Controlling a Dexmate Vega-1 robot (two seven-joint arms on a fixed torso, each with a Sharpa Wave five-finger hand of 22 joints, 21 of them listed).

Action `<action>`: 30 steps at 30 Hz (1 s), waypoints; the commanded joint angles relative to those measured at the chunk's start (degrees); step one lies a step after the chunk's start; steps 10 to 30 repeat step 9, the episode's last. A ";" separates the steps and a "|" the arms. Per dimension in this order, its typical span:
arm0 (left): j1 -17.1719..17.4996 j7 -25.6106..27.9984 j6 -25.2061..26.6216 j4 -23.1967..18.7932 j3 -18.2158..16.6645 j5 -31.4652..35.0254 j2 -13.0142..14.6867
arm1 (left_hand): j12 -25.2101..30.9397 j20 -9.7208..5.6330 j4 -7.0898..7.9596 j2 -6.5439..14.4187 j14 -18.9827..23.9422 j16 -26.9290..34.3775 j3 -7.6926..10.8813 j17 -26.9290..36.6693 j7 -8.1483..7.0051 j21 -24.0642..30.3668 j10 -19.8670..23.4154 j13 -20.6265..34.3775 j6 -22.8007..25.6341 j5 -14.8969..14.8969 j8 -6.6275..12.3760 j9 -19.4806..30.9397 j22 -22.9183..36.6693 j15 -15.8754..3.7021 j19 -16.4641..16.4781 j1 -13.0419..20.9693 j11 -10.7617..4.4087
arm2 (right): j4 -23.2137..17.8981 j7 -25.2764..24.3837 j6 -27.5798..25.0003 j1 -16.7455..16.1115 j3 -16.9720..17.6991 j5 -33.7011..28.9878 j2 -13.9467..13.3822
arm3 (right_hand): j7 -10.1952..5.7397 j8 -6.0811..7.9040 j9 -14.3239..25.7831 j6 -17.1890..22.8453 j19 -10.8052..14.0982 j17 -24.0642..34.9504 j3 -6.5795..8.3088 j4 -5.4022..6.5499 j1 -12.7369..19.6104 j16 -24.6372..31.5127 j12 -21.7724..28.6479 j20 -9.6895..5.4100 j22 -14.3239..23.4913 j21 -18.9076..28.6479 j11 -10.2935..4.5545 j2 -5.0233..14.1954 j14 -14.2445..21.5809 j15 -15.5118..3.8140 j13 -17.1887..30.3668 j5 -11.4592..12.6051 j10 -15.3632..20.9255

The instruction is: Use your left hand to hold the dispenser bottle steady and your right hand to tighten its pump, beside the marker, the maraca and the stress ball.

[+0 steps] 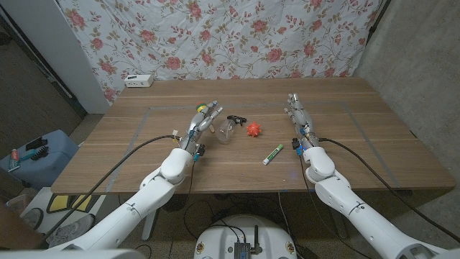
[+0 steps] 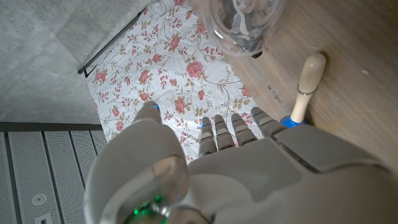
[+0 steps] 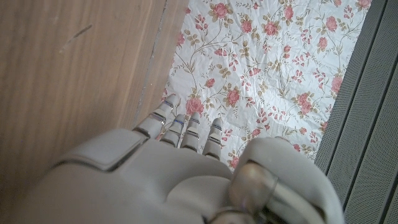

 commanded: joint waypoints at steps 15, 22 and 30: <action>-2.78 -7.16 -7.61 10.42 -1.58 -8.86 -3.15 | 0.67 0.46 0.52 1.52 1.24 0.66 0.37 0.07 0.46 0.46 0.60 -0.06 0.66 -0.64 0.70 0.14 0.24 0.01 0.91 -0.22 0.25 | 1.09 2.60 -2.01 1.59 -0.78 3.29 0.85 | 0.34 0.45 0.11 0.03 0.76 0.03 -0.25 -0.03 -0.92 0.40 0.56 -0.95 0.16 0.56 0.13 -0.01 0.14 0.29 -0.03 0.42 0.36; -2.78 -7.16 -7.61 10.42 -1.58 -8.86 -3.15 | 0.67 0.46 0.52 1.52 1.24 0.66 0.37 0.07 0.46 0.46 0.60 -0.06 0.66 -0.64 0.70 0.14 0.24 0.01 0.91 -0.22 0.25 | 1.09 2.60 -2.01 1.59 -0.78 3.29 0.85 | 0.34 0.45 0.11 0.03 0.76 0.03 -0.25 -0.03 -0.92 0.40 0.56 -0.95 0.16 0.56 0.13 -0.01 0.14 0.29 -0.03 0.42 0.36; -2.78 -7.16 -7.61 10.42 -1.58 -8.86 -3.15 | 0.67 0.46 0.52 1.52 1.24 0.66 0.37 0.07 0.46 0.46 0.60 -0.06 0.66 -0.64 0.70 0.14 0.24 0.01 0.91 -0.22 0.25 | 1.09 2.60 -2.01 1.59 -0.78 3.29 0.85 | 0.34 0.45 0.11 0.03 0.76 0.03 -0.25 -0.03 -0.92 0.40 0.56 -0.95 0.16 0.56 0.13 -0.01 0.14 0.29 -0.03 0.42 0.36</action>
